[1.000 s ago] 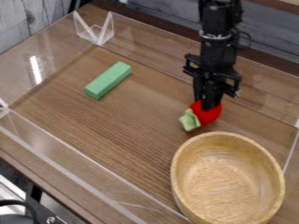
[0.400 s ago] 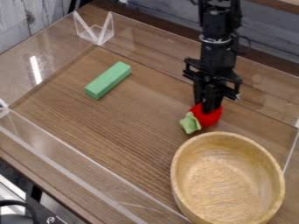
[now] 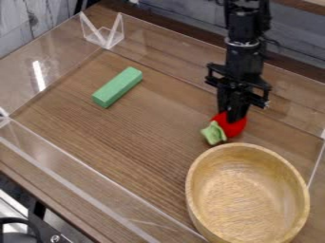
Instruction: Move the red object to the right side of the table
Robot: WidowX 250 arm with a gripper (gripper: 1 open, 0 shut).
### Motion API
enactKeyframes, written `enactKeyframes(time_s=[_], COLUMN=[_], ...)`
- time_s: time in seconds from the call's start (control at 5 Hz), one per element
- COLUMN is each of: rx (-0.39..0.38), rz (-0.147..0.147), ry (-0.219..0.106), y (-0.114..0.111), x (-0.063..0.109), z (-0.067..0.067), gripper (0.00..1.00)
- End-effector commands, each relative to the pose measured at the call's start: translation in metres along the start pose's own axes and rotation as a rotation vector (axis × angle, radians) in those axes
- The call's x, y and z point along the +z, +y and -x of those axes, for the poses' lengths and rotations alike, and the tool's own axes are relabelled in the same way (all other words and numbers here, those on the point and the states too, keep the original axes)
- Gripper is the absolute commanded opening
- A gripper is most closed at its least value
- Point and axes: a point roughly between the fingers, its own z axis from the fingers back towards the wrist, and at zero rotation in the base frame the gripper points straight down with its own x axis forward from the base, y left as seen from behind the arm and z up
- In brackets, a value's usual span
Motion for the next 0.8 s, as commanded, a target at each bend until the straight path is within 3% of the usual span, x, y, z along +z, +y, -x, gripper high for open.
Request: enactKeyframes(time_s=[0.0,0.6], rx=[-0.030,-0.067], rz=[-0.004,0.006], ry=[-0.052,-0.035], y=[-0.016,-0.031], x=[0.010,-0.006], z=[-0.015,-0.021], gripper=[0.00,0.00])
